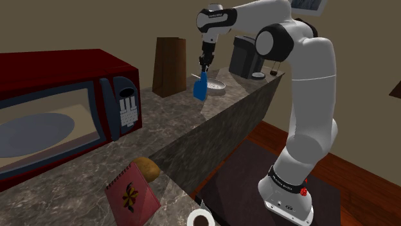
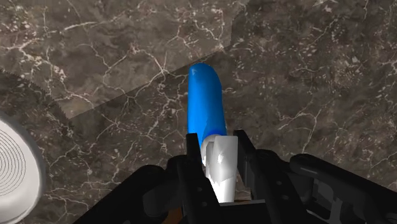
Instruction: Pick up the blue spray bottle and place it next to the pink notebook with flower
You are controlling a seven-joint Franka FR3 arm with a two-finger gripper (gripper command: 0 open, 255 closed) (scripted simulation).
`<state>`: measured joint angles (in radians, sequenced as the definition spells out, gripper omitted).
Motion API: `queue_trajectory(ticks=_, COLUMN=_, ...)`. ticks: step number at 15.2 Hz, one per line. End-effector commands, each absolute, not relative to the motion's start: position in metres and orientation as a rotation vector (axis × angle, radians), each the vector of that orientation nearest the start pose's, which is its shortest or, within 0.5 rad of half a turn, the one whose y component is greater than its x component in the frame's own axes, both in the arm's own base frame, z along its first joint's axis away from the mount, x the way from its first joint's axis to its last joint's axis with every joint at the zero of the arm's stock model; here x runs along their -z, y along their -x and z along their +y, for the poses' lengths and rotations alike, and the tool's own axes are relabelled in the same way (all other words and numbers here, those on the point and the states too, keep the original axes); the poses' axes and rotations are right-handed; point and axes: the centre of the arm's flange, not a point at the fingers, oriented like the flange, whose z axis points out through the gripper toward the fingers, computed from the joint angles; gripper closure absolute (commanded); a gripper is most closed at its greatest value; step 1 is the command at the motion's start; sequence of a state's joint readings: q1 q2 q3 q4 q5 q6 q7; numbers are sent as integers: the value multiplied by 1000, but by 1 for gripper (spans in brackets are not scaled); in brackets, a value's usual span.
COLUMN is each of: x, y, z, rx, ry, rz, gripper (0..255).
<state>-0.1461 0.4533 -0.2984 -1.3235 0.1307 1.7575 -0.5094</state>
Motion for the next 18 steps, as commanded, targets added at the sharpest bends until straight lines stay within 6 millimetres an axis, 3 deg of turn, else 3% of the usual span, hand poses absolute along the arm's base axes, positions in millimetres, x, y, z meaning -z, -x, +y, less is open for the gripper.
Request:
queue_trajectory(ticks=1, x=-495, y=-643, z=-250, rx=-1, ry=3140, rz=-109, gripper=255)
queue_trajectory(ticks=17, x=-575, y=-643, z=-250, rx=-1, ry=3140, rz=-109, gripper=255)
queue_trajectory(ticks=18, x=-578, y=-636, z=-239, rx=-1, ry=3140, rz=-109, gripper=255)
